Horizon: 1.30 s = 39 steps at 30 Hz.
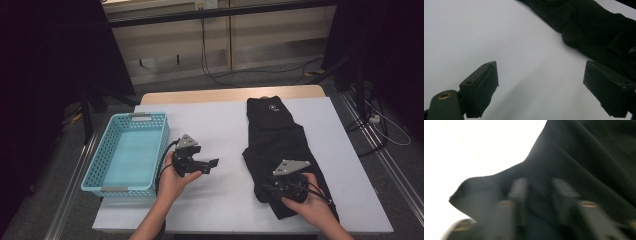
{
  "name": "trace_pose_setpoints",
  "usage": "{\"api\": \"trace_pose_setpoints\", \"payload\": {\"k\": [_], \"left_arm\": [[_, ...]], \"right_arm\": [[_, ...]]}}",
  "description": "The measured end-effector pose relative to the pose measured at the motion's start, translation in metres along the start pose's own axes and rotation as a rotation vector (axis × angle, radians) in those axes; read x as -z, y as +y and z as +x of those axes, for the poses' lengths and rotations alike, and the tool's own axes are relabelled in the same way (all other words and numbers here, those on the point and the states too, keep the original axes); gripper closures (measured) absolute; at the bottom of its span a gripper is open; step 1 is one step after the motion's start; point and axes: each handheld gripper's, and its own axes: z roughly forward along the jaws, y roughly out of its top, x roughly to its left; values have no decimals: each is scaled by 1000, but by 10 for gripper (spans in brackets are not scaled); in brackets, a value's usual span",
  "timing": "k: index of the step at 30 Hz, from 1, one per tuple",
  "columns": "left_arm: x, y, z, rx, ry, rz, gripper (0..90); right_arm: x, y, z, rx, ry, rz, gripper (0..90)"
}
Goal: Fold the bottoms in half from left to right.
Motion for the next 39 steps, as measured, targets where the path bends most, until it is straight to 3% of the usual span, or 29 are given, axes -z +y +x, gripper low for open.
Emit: {"api": "trace_pose_setpoints", "payload": {"k": [2,3,15,21,25,27,30,33,39], "left_arm": [[0,0,0,-6,2,2,129],[1,0,0,2,1,-2,131],[4,1,1,15,0,-12,130],[3,0,2,14,7,-9,130],[3,1,2,13,6,-10,130],[3,1,2,18,7,-12,130],[4,1,2,18,9,-13,130],[4,1,3,16,10,-14,130],[9,0,5,15,16,-16,127]], "right_arm": [[5,0,-4,-13,-11,-17,881],[10,-1,-7,-21,2,-26,894],[61,-35,-27,-95,-6,-81,899],[90,-64,-39,-127,-55,-81,899],[106,-84,-48,-164,-87,-86,879],[109,-89,-49,-171,-123,-87,764],[108,-86,-49,-172,-137,-90,633],[101,-70,-48,-157,-135,-105,567],[70,-32,-51,-141,-123,-116,467]]}}
